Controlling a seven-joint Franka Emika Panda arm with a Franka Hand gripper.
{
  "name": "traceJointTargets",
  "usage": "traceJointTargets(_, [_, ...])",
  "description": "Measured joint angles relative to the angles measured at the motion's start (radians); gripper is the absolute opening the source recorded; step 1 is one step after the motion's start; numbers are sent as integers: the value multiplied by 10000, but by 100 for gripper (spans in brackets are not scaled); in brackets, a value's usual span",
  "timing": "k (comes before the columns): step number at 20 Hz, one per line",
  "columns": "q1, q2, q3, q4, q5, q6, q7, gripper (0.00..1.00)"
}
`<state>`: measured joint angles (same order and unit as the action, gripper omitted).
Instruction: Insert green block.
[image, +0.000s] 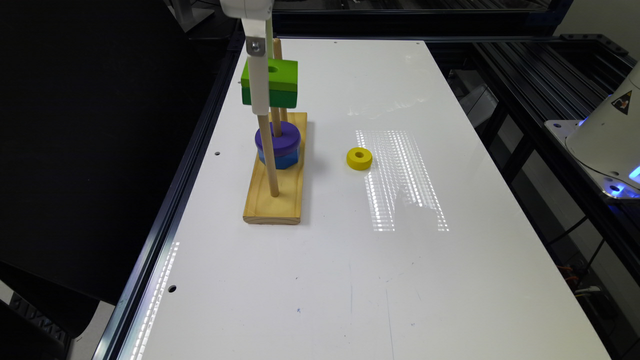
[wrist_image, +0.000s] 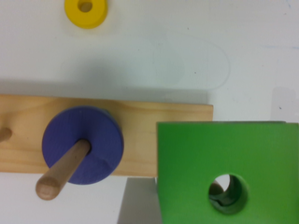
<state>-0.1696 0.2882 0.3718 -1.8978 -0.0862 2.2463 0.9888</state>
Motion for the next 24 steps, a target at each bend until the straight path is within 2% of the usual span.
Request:
traceJointTargets(6, [14,148,-7,7,-48,47,34,0])
traceJointTargets(24, [18,153,-41,21,-67,38,56,0])
